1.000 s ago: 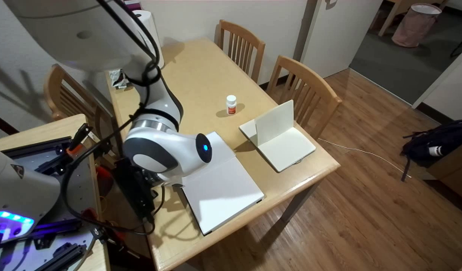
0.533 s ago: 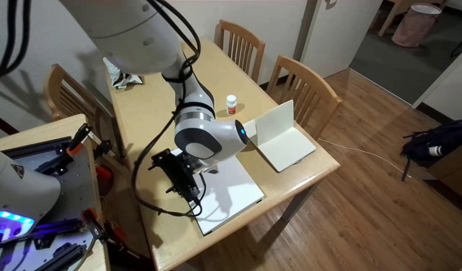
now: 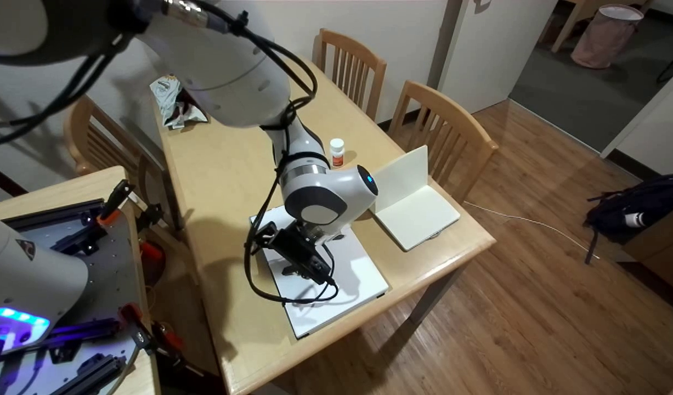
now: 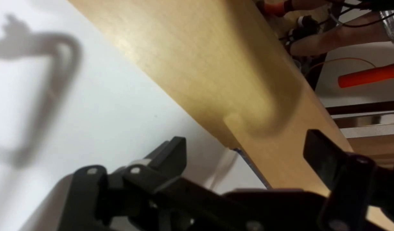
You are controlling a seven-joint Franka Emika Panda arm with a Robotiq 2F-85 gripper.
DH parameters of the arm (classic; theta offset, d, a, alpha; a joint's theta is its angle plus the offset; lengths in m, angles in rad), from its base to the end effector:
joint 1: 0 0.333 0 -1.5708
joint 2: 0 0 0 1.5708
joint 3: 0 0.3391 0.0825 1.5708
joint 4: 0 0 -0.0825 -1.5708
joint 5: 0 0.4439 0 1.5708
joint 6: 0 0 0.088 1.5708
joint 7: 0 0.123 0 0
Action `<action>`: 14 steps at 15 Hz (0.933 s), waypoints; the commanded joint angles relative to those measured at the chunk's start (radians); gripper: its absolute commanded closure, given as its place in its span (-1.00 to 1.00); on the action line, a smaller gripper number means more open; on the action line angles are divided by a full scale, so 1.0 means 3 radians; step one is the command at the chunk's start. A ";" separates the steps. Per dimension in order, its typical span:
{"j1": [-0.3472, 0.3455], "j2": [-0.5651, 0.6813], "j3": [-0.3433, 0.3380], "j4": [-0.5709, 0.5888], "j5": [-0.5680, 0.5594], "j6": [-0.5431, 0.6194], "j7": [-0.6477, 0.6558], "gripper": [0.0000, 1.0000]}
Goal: Close the open book on the left
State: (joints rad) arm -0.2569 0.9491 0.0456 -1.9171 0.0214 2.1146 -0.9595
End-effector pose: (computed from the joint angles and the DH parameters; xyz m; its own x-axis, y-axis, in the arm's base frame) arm 0.4949 -0.0986 -0.0907 0.6134 0.7047 -0.3566 0.4429 -0.6807 -0.5834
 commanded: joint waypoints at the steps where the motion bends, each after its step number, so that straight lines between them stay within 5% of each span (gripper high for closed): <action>1: -0.0021 0.0009 0.0019 0.0016 -0.0022 -0.0011 0.0016 -1.00; 8: 0.0171 -0.0212 0.0051 0.0230 -0.0045 -0.0448 0.0226 -1.00; 14: 0.0405 -0.0012 0.0060 0.1181 -0.0291 -0.0995 0.0054 -1.00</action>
State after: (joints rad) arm -0.1447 0.8942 0.0613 -1.6977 -0.0123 1.9081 -0.9129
